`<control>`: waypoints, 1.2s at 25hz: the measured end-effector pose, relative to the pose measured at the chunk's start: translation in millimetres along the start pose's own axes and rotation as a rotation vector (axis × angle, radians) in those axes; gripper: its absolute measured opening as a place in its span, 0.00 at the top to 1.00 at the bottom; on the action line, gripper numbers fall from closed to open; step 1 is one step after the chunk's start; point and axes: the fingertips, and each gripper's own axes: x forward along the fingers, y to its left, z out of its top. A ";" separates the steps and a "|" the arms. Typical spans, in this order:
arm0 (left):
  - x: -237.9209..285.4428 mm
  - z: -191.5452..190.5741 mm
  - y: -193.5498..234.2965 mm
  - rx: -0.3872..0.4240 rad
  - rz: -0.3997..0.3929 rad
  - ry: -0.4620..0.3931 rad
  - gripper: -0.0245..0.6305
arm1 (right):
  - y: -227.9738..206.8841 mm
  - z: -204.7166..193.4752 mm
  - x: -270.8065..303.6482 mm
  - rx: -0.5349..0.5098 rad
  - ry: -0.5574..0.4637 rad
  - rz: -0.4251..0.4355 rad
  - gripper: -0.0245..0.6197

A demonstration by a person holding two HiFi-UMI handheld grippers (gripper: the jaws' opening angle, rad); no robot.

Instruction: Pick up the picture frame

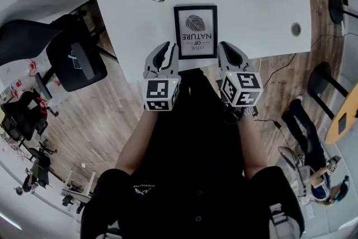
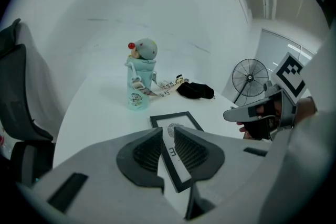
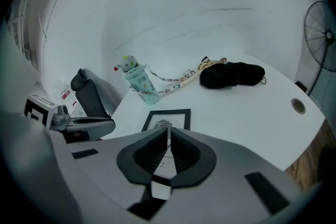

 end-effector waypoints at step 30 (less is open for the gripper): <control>71.5 -75.7 13.8 -0.228 0.022 0.286 0.81 | -31.9 -73.6 71.3 0.060 0.318 -0.060 0.81</control>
